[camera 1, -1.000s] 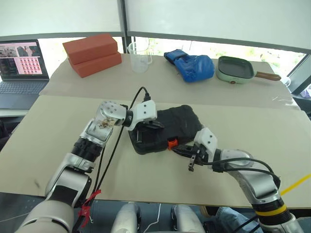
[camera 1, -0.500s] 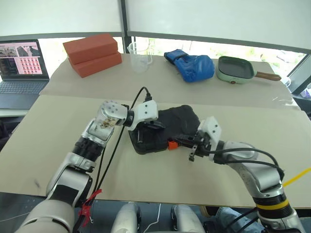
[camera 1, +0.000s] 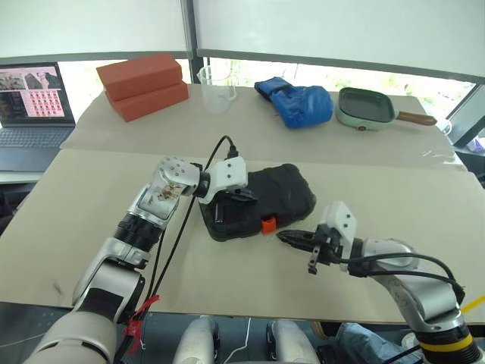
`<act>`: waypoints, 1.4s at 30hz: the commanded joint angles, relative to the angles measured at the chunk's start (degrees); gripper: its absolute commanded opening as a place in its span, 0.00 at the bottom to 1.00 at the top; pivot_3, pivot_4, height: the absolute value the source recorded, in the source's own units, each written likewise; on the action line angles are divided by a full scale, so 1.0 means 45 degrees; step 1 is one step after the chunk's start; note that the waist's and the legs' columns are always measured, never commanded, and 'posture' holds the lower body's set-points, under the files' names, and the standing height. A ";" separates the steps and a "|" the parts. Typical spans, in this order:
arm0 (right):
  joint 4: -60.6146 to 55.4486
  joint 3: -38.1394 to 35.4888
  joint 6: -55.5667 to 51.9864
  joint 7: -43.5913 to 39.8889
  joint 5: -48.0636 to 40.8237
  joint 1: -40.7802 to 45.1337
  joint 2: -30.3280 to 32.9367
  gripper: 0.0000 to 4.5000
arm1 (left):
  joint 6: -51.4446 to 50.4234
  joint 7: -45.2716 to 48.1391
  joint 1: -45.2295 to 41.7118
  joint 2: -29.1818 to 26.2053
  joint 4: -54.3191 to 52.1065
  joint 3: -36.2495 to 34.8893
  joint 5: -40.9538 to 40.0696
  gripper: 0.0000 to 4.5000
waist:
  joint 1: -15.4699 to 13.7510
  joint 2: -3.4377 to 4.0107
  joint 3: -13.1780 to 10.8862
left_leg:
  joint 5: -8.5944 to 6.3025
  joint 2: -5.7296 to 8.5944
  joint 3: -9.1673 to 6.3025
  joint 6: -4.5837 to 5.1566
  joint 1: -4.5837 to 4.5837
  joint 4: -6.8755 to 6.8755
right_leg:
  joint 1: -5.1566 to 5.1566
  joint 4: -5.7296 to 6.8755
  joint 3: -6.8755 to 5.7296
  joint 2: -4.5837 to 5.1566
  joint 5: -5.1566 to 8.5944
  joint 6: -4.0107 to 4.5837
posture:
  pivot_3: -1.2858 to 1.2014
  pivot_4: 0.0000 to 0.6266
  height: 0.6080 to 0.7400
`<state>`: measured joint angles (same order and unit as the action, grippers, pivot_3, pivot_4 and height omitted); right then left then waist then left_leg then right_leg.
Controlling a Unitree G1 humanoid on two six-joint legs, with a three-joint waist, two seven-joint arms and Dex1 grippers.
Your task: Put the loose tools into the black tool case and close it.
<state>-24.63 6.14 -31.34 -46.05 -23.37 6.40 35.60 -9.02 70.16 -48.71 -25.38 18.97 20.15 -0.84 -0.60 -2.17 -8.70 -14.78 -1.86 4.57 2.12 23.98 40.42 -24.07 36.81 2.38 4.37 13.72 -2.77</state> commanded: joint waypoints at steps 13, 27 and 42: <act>0.2260 0.1085 0.1090 -0.0079 0.1318 0.2101 -0.1091 0.00 | -0.0010 0.0120 0.0105 0.0238 0.0370 0.0590 0.0542 0.01 | 0.0012 0.0000 0.0000 | 0.0001 -0.0001 0.0002 0.0000 -0.0007 0.0001 | 0.0007 0.0004 0.0001 0.0000 -0.0001 0.0000 | 0.52 0.24 0.99; 0.3121 0.0688 0.1582 0.0383 0.1999 0.2576 -0.1756 0.00 | 0.0003 0.0056 0.0185 0.0317 0.0430 0.0585 0.0558 0.01 | 0.0063 0.0000 0.0000 | 0.0006 -0.0002 0.0006 -0.0006 -0.0022 0.0001 | 0.0005 0.0029 0.0009 -0.0003 -0.0003 0.0005 | 0.52 0.24 0.99; -0.0013 -0.1543 0.0065 -0.2104 -0.0786 0.0737 0.0991 0.33 | -0.1994 0.0593 0.1466 -0.1463 -0.0984 -0.1094 -0.0896 0.31 | 0.0235 0.0000 0.0004 | 0.0001 -0.0019 -0.0002 0.0000 -0.0029 -0.0008 | 0.0006 0.0025 0.0012 -0.0006 0.0000 0.0008 | 0.52 0.24 0.99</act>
<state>-21.06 3.39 -29.67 -52.40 -23.09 10.54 37.68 -13.79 70.51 -45.28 -28.61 16.40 15.90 -4.07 0.46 -2.17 -8.68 -14.77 -1.95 4.56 2.12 23.83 40.32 -24.04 36.92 2.44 4.34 13.73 -2.72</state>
